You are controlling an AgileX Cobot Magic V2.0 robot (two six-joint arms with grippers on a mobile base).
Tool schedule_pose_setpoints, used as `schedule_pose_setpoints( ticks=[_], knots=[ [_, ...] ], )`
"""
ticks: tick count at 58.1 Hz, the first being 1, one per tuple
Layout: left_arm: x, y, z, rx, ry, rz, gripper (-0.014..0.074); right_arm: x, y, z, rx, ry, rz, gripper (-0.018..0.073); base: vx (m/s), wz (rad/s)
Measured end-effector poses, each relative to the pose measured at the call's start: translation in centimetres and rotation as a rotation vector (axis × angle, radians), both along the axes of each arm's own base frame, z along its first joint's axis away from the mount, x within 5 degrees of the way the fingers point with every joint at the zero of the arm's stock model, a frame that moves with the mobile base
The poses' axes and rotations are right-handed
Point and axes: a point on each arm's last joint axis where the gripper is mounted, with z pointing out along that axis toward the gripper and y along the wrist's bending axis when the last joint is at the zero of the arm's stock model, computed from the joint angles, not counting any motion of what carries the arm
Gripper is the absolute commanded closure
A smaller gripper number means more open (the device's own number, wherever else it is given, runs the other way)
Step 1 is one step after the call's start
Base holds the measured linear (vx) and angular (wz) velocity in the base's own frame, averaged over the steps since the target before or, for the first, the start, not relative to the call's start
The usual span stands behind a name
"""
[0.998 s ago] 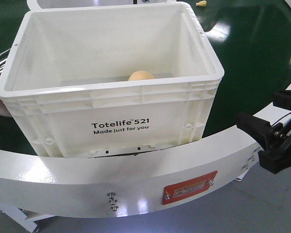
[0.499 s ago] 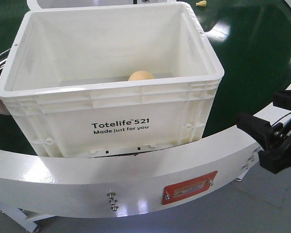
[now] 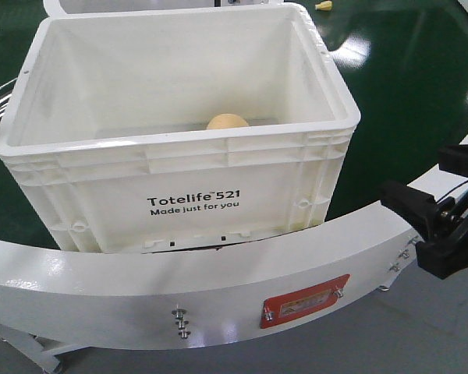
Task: Place moving items into box and shelve
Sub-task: 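Grasp the pink ball with the left gripper and drop it into the tote, then move both grippers to the tote's side rims, one on each side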
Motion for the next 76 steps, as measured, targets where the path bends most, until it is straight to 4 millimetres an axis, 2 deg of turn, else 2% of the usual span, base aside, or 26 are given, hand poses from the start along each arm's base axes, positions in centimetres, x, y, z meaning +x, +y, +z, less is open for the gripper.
schedule_pose_setpoints(
  ticks=[9,16,29,42,47,53,66,76],
  knots=[
    [-2.6,-3.3,3.4,-0.026,-0.149,-0.116,0.0388,0.0,0.0,0.0,0.0,0.0,0.0,0.0038,0.0,0.0],
    [-3.1,-6.0,4.1,-0.047,-0.197,-0.257,0.0374,0.0,0.0,0.0,0.0,0.0,0.0,0.0038,0.0,0.0],
    [-1.6,-9.6,2.8,-0.059,-0.165,-0.411,0.03,0.0,0.0,0.0,0.0,0.0,0.0,0.0038,0.0,0.0],
    [1.4,-12.2,-0.6,-0.066,-0.069,-0.484,0.0065,0.0,0.0,0.0,0.0,0.0,0.0,0.0038,0.0,0.0],
    [2.1,-12.7,-1.6,-0.068,-0.039,-0.497,-0.0014,0.0,0.0,0.0,-0.001,0.0,0.0,0.0038,0.0,0.0],
    [2.5,-12.9,-2.1,-0.069,-0.026,-0.498,-0.0055,0.0,0.0,0.0,-0.001,0.0,0.0,0.0038,0.0,0.0],
    [2.3,-12.8,-1.6,-0.063,-0.058,-0.487,-0.0028,0.0,0.0,0.0,0.0,0.0,0.0,0.0038,0.0,0.0],
    [0.5,-12.3,0.4,0.0,-0.115,-0.491,0.002,0.0,0.0,0.0,0.001,0.001,0.0,0.0038,0.0,0.0]
  ],
)
